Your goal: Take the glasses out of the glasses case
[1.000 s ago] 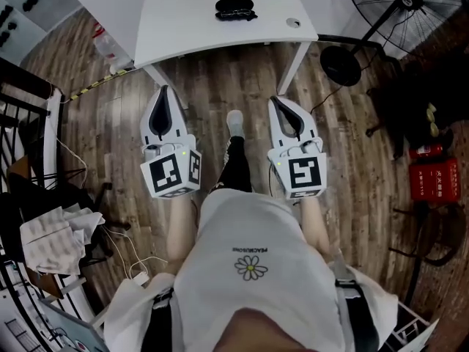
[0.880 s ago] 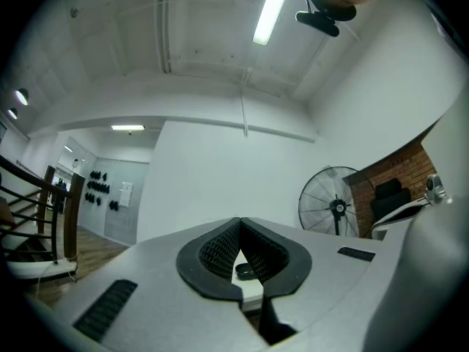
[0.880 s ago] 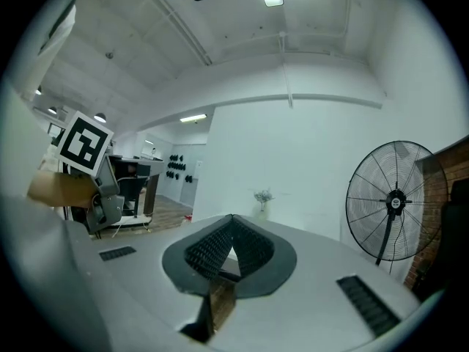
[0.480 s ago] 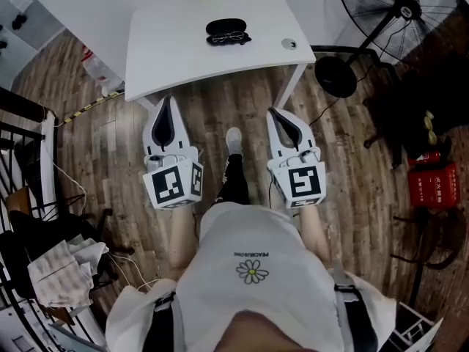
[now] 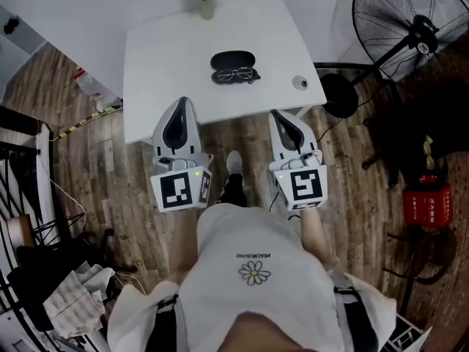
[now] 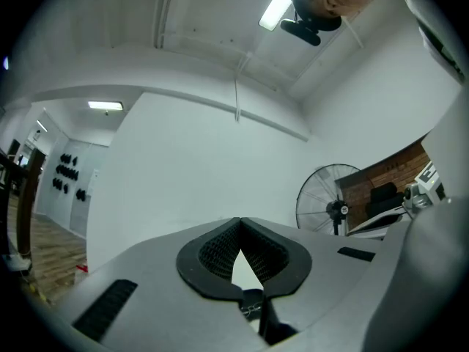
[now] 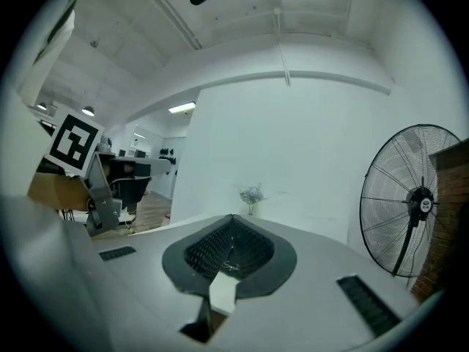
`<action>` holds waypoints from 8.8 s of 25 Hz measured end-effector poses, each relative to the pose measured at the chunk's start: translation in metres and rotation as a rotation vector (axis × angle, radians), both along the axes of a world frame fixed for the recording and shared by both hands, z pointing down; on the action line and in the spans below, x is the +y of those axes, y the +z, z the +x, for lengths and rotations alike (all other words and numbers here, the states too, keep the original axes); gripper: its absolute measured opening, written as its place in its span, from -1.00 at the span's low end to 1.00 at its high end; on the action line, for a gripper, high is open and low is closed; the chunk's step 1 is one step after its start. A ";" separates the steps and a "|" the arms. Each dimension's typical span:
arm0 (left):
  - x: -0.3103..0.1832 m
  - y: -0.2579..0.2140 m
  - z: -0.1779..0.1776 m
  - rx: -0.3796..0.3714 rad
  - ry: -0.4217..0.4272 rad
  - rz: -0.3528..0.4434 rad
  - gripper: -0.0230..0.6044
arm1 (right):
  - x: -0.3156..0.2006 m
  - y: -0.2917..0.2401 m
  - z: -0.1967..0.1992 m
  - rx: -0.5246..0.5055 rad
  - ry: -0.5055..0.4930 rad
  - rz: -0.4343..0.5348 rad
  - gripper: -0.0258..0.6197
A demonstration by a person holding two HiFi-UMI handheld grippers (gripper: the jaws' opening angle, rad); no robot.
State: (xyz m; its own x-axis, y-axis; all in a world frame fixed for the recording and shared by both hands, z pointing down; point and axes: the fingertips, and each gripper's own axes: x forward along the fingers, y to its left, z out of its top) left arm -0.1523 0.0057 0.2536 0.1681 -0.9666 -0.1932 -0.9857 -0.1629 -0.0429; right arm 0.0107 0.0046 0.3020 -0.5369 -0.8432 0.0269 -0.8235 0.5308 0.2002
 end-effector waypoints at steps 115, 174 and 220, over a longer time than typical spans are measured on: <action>-0.273 0.310 0.101 -1.209 1.070 -1.047 -0.59 | -0.266 0.098 0.008 0.054 -0.140 -0.336 -0.89; -0.343 0.141 0.106 -1.094 0.710 -0.677 -0.87 | -0.289 0.042 0.003 0.120 -0.140 -0.136 -0.89; -0.247 -0.030 -0.012 0.027 -0.182 0.179 -0.87 | -0.303 -0.031 0.002 -0.090 0.055 0.043 -0.89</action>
State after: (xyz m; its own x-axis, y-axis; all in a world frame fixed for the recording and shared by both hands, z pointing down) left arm -0.1640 -0.2413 0.2237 -0.0134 -0.9307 -0.3656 -0.9993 0.0256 -0.0286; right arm 0.0124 -0.2988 0.2709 -0.4884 -0.8708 -0.0561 -0.8669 0.4769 0.1452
